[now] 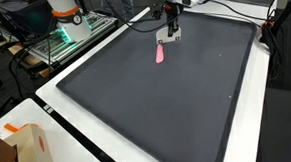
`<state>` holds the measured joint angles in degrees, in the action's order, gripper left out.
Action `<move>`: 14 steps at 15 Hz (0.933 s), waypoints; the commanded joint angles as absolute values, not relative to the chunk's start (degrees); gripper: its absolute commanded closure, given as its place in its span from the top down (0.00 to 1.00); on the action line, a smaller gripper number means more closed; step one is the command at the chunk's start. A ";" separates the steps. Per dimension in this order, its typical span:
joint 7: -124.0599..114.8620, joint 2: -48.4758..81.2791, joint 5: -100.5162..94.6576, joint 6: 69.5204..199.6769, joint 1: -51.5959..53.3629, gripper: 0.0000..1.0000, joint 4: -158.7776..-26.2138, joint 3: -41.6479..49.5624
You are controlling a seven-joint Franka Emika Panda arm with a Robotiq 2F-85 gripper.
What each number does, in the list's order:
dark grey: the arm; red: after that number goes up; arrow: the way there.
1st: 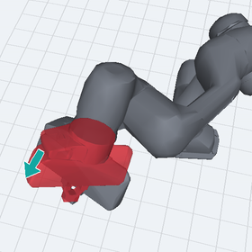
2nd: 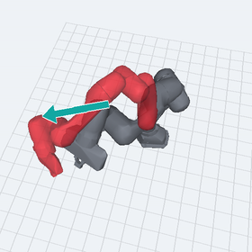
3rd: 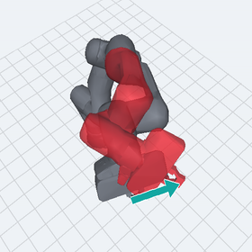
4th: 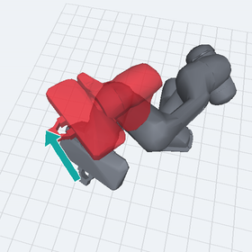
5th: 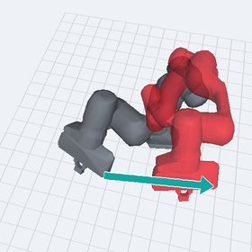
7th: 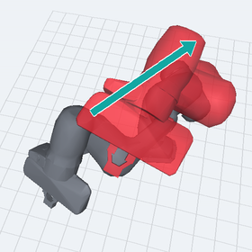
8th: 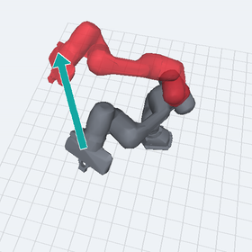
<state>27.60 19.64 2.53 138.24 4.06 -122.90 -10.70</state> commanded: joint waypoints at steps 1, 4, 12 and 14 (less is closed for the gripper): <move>24.69 20.46 0.87 141.35 5.26 0.01 -123.04 -11.11; 22.39 18.23 -1.74 141.86 6.62 0.01 -124.15 -10.69; 15.81 12.22 -2.67 139.51 8.31 0.01 -125.23 -10.91; 13.95 10.41 -2.05 138.28 8.64 0.01 -125.28 -11.16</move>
<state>17.22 14.22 -2.26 140.26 7.93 -123.34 -10.99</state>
